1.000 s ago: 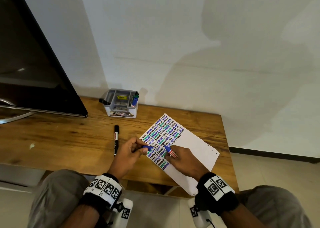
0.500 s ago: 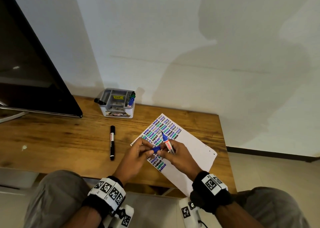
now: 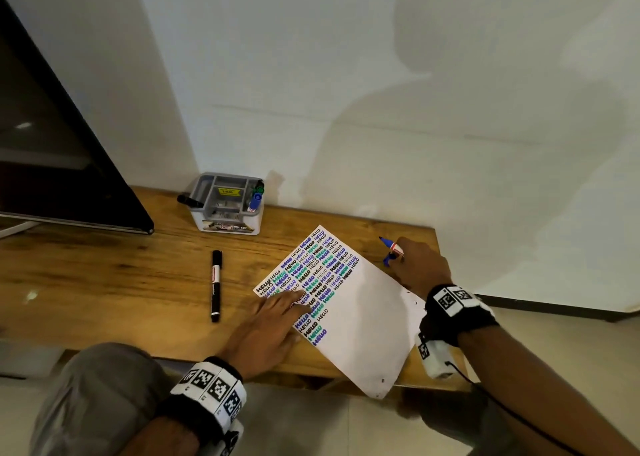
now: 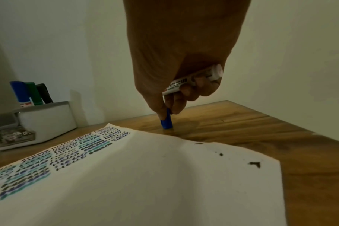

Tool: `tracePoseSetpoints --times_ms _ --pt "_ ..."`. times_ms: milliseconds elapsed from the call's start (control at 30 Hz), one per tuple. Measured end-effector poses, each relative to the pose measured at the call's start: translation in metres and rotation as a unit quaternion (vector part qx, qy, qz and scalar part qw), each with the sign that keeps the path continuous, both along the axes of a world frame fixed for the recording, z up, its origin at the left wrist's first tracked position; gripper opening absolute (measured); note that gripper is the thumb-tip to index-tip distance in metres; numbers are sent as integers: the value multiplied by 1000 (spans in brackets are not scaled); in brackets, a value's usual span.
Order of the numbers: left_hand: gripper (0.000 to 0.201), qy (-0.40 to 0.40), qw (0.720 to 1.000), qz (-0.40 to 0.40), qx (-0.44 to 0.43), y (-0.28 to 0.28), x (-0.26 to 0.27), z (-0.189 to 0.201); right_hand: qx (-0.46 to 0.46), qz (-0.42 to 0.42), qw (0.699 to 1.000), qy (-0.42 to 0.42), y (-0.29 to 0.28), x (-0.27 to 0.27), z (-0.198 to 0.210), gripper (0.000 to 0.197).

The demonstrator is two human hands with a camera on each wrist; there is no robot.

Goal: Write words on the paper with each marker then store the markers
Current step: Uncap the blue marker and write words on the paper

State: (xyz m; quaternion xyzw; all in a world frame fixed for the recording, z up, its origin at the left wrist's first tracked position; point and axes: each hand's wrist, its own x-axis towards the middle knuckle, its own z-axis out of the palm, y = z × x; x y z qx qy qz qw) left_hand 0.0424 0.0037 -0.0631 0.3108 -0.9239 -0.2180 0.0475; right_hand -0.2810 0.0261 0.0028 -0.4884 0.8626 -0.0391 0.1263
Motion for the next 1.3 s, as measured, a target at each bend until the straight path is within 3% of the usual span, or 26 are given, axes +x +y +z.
tracePoseSetpoints --times_ms 167,267,367,433,467,533,600,700,767,833,933,967,1100,1300 --pt "52 -13 1000 -4 8 -1 4 -3 -4 0 1000 -21 -5 -1 -6 18" --pt "51 -8 1000 3 7 -3 6 -2 -80 -42 991 -94 -2 -3 3 23" --pt "50 -9 1000 14 7 -5 8 -1 -225 -60 949 -214 6 0 15 34" --pt "50 -4 1000 17 0 -6 7 1 -264 -60 920 -282 15 13 23 25" --pt "49 -1 1000 17 -5 -6 7 1 -277 -52 899 -335 20 23 27 15" --pt "47 10 1000 12 -16 -5 7 1 -300 -29 844 -444 33 43 30 32" --pt "42 23 1000 -2 -21 -4 8 0 -301 -17 785 -542 43 62 27 27" --pt "39 19 999 -41 -26 -3 11 -4 -243 -9 690 -681 55 79 12 28" --pt "40 3 998 -56 -26 -3 13 -7 -211 -14 650 -730 60 86 -2 36" --pt "43 -8 998 -62 -31 -2 15 -10 -208 5 663 -719 63 91 -16 40" --pt "45 -21 997 -65 -32 -1 17 -12 -238 29 759 -605 66 97 -31 26" --pt "45 -23 997 -65 -29 0 17 -12 -254 22 770 -585 66 100 -31 16" --pt "49 -31 997 -63 -21 0 17 -12 -291 -42 755 -586 60 108 -37 22" --pt "58 -54 996 -70 -23 1 17 -13 -252 80 812 -521 60 106 -60 17"
